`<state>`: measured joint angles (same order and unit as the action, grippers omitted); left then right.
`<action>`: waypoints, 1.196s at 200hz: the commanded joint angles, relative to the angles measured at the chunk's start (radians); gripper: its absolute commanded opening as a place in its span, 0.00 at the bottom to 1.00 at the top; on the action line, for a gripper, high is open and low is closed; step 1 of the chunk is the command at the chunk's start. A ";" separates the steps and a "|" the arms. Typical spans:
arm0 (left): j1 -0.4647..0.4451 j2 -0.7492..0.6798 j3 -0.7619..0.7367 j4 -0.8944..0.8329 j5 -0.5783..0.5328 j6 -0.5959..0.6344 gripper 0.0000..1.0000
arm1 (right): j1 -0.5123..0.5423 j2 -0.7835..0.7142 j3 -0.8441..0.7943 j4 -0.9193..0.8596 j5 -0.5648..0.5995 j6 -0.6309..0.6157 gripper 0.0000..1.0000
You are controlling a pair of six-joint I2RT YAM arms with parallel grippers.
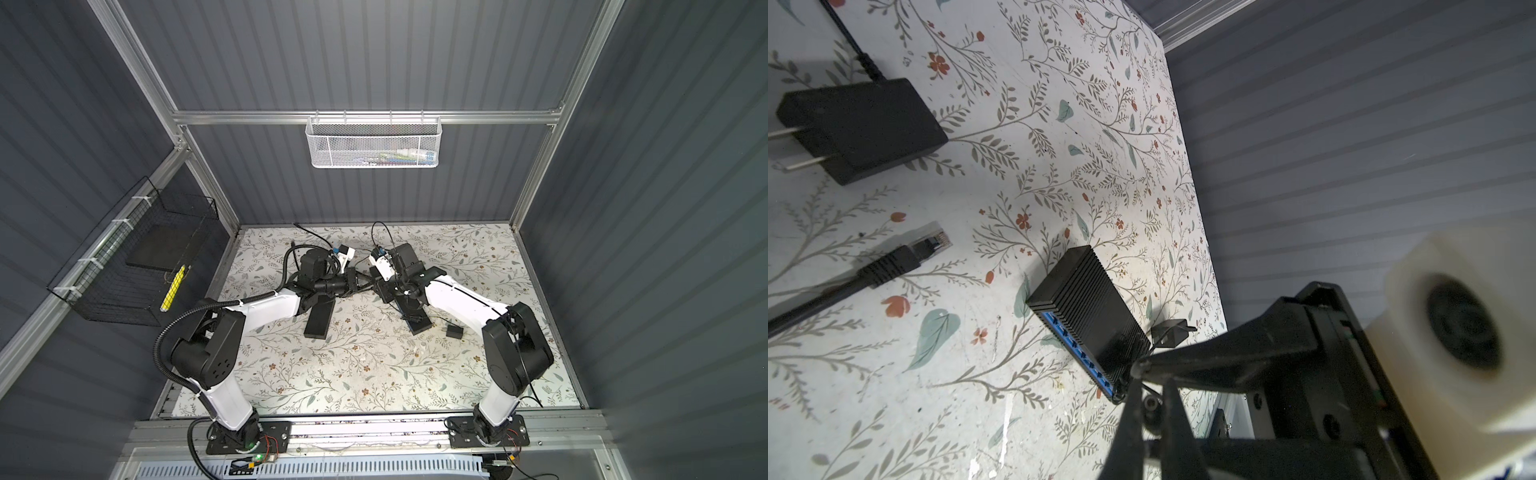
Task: Insert the plug into the switch port
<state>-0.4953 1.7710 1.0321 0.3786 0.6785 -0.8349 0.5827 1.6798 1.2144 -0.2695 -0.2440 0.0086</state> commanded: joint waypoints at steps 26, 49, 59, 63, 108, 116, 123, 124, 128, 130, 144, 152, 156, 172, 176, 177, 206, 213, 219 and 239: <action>0.007 -0.014 -0.015 0.007 0.025 -0.001 0.00 | 0.005 0.010 0.025 0.024 -0.016 0.014 0.23; 0.006 -0.023 -0.014 -0.007 0.025 0.009 0.00 | 0.006 0.011 0.021 0.027 -0.015 0.020 0.12; 0.006 -0.024 -0.014 -0.014 0.024 0.012 0.00 | 0.006 0.006 0.018 0.030 -0.011 0.021 0.09; 0.006 -0.022 -0.015 -0.015 0.022 0.014 0.00 | 0.007 0.003 0.016 0.032 -0.009 0.022 0.08; 0.030 -0.036 -0.009 -0.052 0.020 0.055 0.54 | 0.006 -0.044 -0.012 -0.038 0.091 0.010 0.00; 0.046 -0.043 0.006 -0.085 0.013 0.083 0.58 | 0.005 -0.058 -0.030 -0.064 0.136 0.011 0.01; 0.058 -0.047 0.025 -0.109 0.009 0.102 0.61 | 0.002 -0.072 -0.049 -0.090 0.177 0.015 0.00; 0.060 -0.047 0.027 -0.112 0.009 0.106 0.61 | 0.002 -0.074 -0.050 -0.094 0.183 0.016 0.00; 0.066 -0.046 0.040 -0.124 0.009 0.117 0.61 | -0.002 -0.081 -0.060 -0.110 0.205 0.018 0.00; 0.068 -0.044 0.047 -0.129 0.008 0.120 0.62 | -0.004 -0.084 -0.067 -0.112 0.217 0.021 0.00; 0.074 -0.022 0.097 -0.159 0.009 0.144 0.62 | -0.017 -0.107 -0.101 -0.190 0.284 0.048 0.00; 0.074 -0.002 0.128 -0.175 0.004 0.157 0.63 | -0.025 -0.120 -0.121 -0.225 0.317 0.070 0.00; 0.073 0.011 0.141 -0.178 0.003 0.162 0.63 | -0.030 -0.125 -0.130 -0.239 0.328 0.078 0.00; 0.059 0.065 0.196 -0.181 0.003 0.167 0.63 | -0.040 -0.144 -0.172 -0.294 0.433 0.108 0.01; 0.054 0.079 0.208 -0.183 0.003 0.169 0.63 | -0.045 -0.144 -0.174 -0.318 0.482 0.119 0.01; 0.053 0.082 0.211 -0.183 0.004 0.170 0.63 | -0.047 -0.144 -0.174 -0.326 0.493 0.121 0.00; 0.013 0.159 0.285 -0.209 0.006 0.186 0.62 | -0.192 -0.184 -0.153 -0.483 0.695 0.178 0.00; 0.009 0.169 0.293 -0.216 0.007 0.190 0.62 | -0.241 -0.215 -0.147 -0.495 0.708 0.186 0.00; 0.006 0.172 0.295 -0.219 0.008 0.192 0.62 | -0.285 -0.247 -0.145 -0.496 0.724 0.186 0.00; 0.004 0.166 0.288 -0.230 -0.003 0.201 0.62 | -0.413 -0.350 -0.126 -0.472 0.776 0.176 0.00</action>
<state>-0.4850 1.9400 1.3041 0.1947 0.6769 -0.6754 0.2901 1.4620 1.0527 -0.6872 0.3733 0.1570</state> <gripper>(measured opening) 0.618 0.082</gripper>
